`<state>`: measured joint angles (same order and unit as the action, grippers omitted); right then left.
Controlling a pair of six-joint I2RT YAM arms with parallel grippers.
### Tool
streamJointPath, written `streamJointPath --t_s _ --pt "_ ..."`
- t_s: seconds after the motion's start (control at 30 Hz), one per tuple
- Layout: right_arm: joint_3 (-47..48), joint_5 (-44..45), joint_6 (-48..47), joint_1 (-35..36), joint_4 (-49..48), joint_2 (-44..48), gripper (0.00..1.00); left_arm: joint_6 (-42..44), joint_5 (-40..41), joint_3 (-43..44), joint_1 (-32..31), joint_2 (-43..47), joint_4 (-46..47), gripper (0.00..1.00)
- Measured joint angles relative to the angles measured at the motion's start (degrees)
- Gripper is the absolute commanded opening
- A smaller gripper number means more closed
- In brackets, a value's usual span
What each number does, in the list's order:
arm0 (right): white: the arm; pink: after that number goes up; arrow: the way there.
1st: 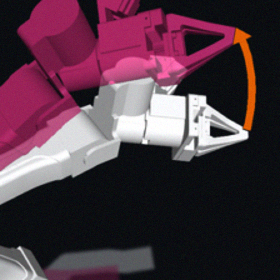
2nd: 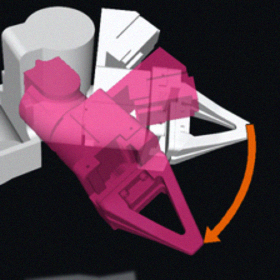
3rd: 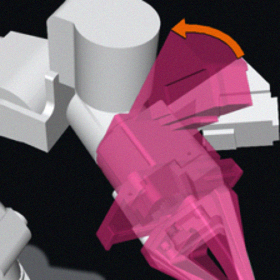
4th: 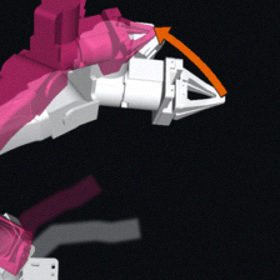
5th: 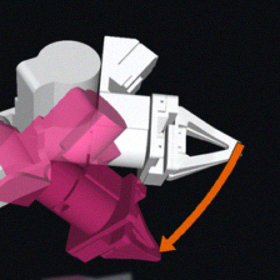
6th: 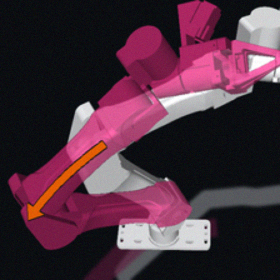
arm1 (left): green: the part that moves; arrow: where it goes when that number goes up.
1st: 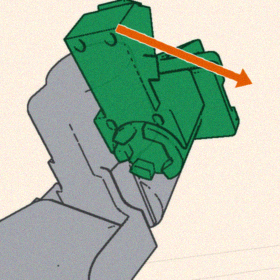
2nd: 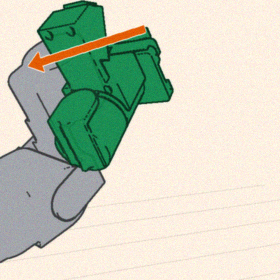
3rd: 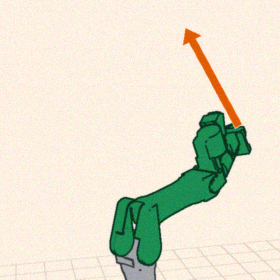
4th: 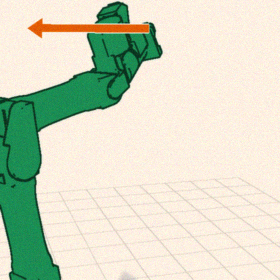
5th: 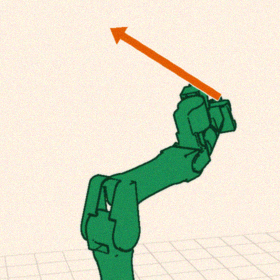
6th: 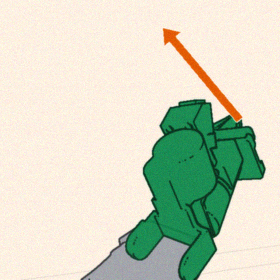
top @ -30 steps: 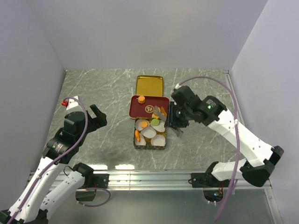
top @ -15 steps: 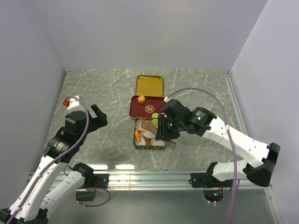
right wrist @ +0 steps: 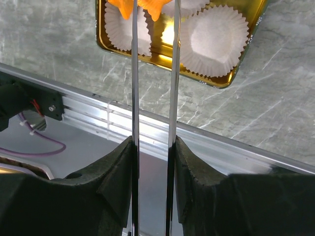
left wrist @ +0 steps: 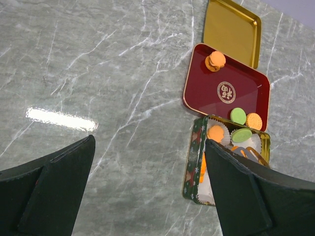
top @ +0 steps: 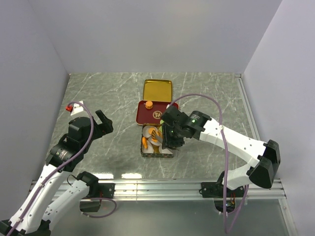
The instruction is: Pack the cookies
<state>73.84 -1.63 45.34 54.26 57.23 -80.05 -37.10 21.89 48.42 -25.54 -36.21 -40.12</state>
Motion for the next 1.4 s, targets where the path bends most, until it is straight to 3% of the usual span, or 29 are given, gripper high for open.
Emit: streamJointPath --t_s 0.3,1.0,1.4 --pt "0.0 0.3 0.0 0.0 0.0 -0.5 0.35 0.0 0.0 0.0 0.0 0.0 0.0 0.99" --pt "0.0 0.3 0.0 0.1 0.1 -2.5 0.51 0.0 0.0 0.0 0.0 0.1 0.0 0.99" --pt "0.7 2.1 0.0 0.1 1.9 -2.7 0.51 0.0 0.0 0.0 0.0 0.9 0.0 0.99"
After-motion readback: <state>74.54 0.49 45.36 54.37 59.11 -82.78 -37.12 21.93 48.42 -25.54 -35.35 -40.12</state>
